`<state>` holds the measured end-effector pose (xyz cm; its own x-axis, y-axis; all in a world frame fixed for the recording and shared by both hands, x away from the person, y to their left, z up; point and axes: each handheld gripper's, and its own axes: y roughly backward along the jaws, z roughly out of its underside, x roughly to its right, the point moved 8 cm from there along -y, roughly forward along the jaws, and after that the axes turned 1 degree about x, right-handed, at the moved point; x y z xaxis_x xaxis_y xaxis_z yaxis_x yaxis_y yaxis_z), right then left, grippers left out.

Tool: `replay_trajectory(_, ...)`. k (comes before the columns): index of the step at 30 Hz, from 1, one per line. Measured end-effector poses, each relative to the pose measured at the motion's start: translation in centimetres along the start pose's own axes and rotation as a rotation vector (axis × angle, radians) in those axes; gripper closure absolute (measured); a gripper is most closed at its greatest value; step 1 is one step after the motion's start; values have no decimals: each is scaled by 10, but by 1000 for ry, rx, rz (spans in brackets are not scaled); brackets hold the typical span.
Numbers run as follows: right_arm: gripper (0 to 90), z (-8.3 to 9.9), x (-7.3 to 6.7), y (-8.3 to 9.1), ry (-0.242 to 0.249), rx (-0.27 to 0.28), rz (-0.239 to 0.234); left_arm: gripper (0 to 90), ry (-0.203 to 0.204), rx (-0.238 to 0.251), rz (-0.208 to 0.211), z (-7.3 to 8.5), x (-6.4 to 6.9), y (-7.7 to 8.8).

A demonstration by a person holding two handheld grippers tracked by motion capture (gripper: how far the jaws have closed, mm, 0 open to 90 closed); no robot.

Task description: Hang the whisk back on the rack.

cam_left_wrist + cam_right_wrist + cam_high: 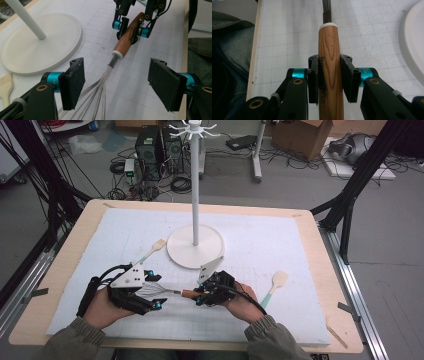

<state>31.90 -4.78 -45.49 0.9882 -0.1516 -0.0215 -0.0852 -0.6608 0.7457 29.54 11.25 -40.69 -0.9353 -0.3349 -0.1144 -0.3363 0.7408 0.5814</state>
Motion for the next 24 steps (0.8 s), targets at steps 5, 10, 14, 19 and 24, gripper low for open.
replay_trajectory(5,703,-1,-4,-3,5,-1,-7,333,-19,-19,41,-1,2,-6)
replay_trajectory(10,704,-3,-8,-2,15,0,-10,339,-28,-18,63,-3,2,-10)
replay_trajectory(14,703,-5,-10,-2,23,-4,-17,353,-50,-29,82,-5,4,-12)
replay_trajectory(19,704,-10,-12,-2,30,4,-20,361,-59,-48,87,-4,4,-18)
replay_trajectory(24,704,-16,-16,-3,55,1,-19,406,-67,-80,99,-2,6,-23)
